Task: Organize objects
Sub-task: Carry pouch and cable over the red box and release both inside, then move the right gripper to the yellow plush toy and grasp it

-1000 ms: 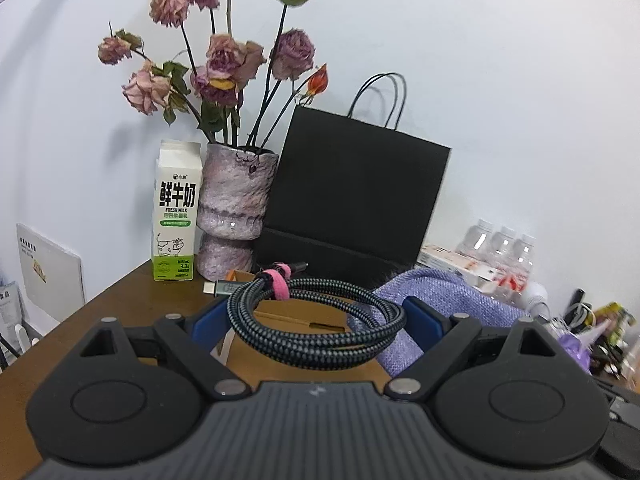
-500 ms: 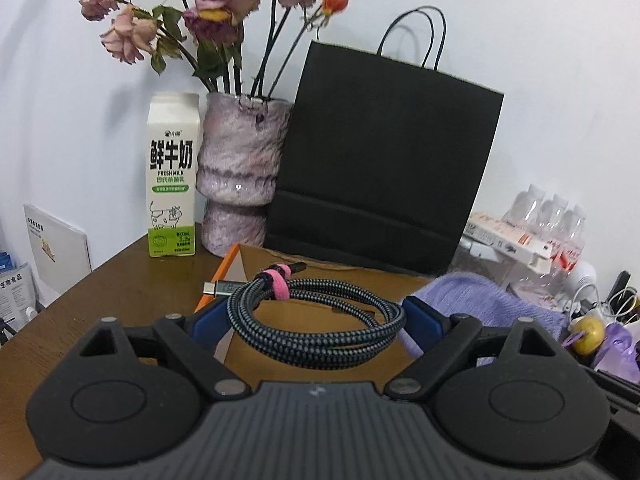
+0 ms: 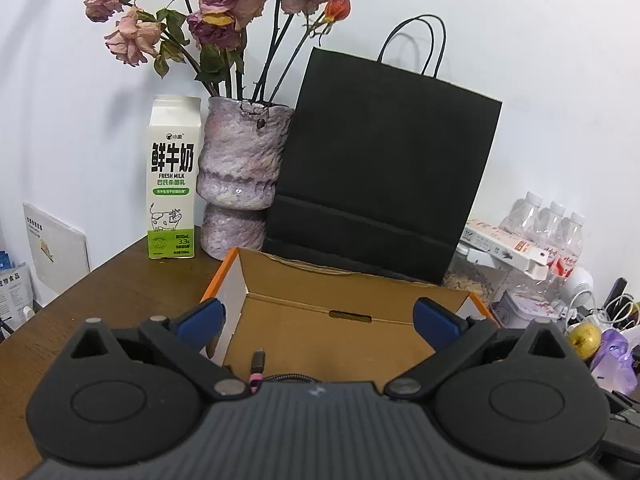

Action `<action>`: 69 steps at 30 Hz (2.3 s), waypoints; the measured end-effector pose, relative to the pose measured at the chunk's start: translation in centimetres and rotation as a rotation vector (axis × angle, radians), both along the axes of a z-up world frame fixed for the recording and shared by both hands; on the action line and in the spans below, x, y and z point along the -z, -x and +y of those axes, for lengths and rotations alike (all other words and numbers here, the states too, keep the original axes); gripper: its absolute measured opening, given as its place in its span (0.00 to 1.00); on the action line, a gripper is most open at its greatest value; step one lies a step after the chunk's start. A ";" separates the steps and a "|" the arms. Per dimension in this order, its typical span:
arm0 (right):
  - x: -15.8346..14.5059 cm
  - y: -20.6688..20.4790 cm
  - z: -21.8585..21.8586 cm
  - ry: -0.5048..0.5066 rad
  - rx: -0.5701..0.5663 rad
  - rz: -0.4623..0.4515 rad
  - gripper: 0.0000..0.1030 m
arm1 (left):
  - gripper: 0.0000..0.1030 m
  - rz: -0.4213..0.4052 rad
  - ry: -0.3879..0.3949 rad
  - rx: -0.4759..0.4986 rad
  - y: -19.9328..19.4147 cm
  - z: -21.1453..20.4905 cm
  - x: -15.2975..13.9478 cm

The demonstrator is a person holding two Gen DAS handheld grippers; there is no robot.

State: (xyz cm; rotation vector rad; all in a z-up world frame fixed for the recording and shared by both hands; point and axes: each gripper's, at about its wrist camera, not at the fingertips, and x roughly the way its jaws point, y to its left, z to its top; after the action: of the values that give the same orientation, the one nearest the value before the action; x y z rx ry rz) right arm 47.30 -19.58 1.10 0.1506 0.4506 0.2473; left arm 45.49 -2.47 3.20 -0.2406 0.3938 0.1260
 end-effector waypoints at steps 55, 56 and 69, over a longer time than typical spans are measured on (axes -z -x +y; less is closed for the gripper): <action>-1.2 27.1 -2.8 0.133 -0.077 -0.161 1.00 | 1.00 -0.113 -0.129 0.159 25.5 2.8 -1.8; -1.0 27.5 -3.0 0.136 -0.078 -0.154 1.00 | 1.00 -0.105 -0.133 0.158 25.8 2.9 -1.5; 2.8 29.8 -4.8 0.202 -0.078 -0.032 1.00 | 1.00 0.003 -0.159 0.140 28.3 5.1 1.5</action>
State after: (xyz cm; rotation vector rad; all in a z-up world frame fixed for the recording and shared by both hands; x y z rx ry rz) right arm 17.46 -24.39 -1.73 -0.0689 0.4479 0.2783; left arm 17.19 2.67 1.75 -0.0556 0.4004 0.0203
